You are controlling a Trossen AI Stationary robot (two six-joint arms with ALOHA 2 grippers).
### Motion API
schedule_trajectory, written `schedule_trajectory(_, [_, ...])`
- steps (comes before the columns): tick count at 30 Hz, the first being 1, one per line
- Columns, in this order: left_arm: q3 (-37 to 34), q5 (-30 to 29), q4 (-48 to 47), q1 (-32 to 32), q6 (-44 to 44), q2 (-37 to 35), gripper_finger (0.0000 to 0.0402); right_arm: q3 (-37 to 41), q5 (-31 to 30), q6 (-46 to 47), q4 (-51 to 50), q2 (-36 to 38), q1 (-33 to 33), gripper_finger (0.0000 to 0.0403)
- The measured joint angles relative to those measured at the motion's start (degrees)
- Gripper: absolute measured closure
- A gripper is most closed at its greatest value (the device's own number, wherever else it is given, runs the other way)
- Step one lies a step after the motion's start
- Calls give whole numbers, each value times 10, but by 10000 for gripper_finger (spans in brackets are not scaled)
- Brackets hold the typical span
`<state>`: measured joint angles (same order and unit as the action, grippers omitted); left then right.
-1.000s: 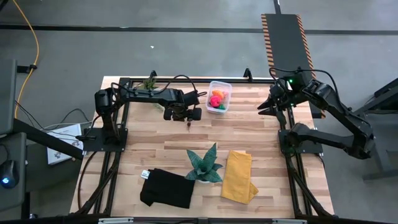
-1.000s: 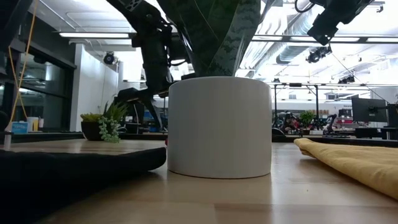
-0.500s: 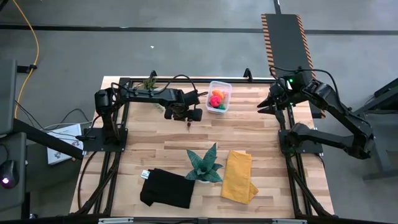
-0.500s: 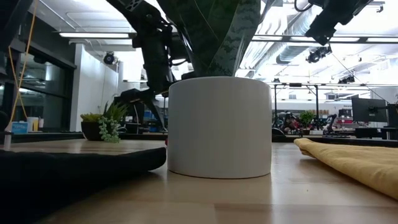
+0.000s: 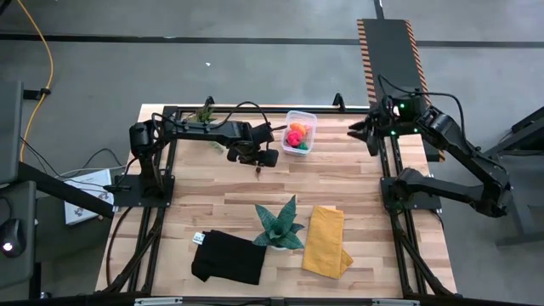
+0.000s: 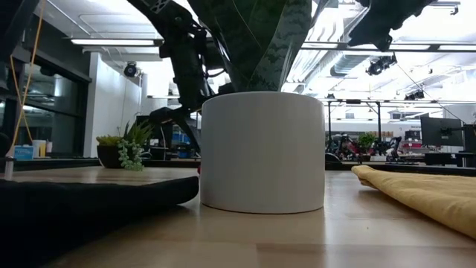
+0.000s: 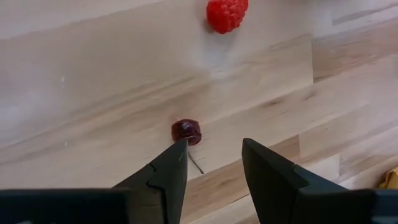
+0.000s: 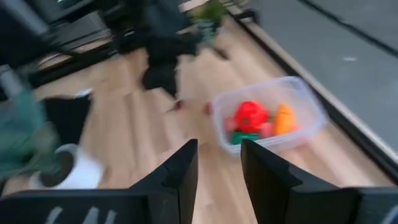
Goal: Pick and placing Produce into tupperware
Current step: Put the red cherry into the transparent container
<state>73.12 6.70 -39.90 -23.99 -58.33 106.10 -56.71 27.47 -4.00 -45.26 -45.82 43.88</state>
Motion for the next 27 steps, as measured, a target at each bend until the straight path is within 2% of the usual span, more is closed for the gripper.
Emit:
schedule_trajectory(4, [0, 24, 0, 0, 56, 0, 259, 0, -62, 61, 28, 0, 0, 290])
schedule_trajectory(8, [0, 60, 0, 0, 148, 0, 259, 0, -106, 123, 47, -10, 0, 290])
schedule_trajectory(16, [0, 132, -15, 0, 362, 0, 259, 0, -127, 208, 53, -53, 0, 290])
schedule_trajectory(21, [0, 128, -31, 0, 488, 0, 259, 0, -130, 222, 56, -84, 0, 290])
schedule_trajectory(27, [0, 81, -38, 0, 609, 0, 259, 0, -130, 246, 74, -128, -1, 290])
